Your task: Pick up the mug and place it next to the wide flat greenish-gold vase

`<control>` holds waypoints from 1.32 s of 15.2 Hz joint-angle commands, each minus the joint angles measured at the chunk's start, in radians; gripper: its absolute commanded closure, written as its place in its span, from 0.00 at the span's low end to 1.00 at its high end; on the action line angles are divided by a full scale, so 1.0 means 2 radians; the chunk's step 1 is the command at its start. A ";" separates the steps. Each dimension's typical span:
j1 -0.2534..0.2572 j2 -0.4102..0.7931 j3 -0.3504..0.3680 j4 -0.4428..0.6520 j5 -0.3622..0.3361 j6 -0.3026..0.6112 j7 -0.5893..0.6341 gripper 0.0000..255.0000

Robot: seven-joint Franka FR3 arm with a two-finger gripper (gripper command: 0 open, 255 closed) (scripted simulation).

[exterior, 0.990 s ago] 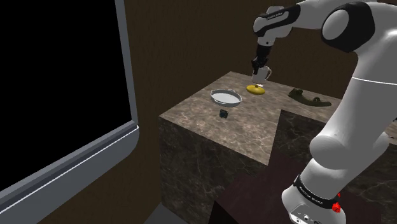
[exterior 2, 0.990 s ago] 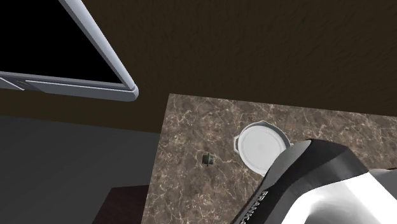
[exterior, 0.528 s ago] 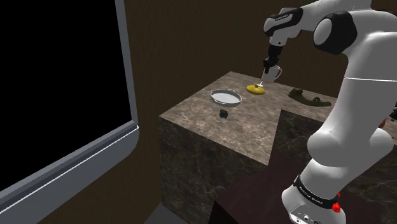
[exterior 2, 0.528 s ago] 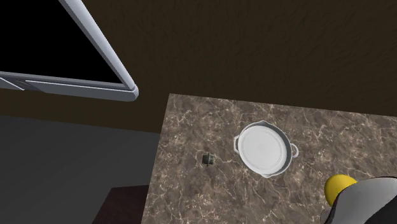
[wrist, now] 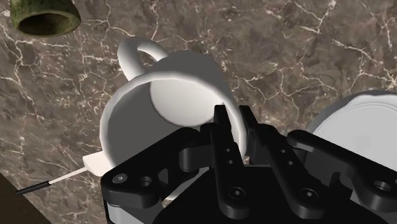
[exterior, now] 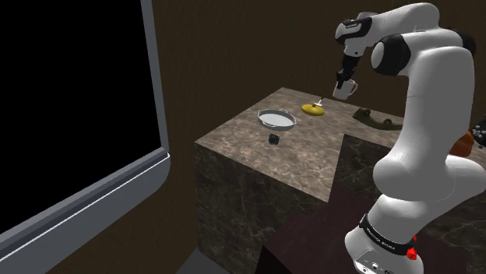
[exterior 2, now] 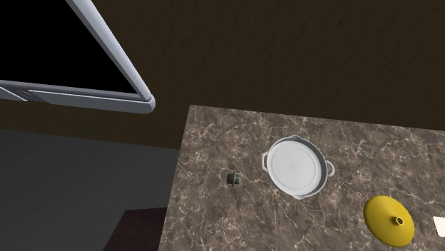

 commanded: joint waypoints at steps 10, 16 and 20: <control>-0.050 0.073 0.000 0.070 0.025 0.001 -0.042 1.00; -0.044 0.071 0.000 0.025 0.025 0.043 -0.045 1.00; -0.042 0.072 0.001 0.001 0.027 0.068 -0.046 1.00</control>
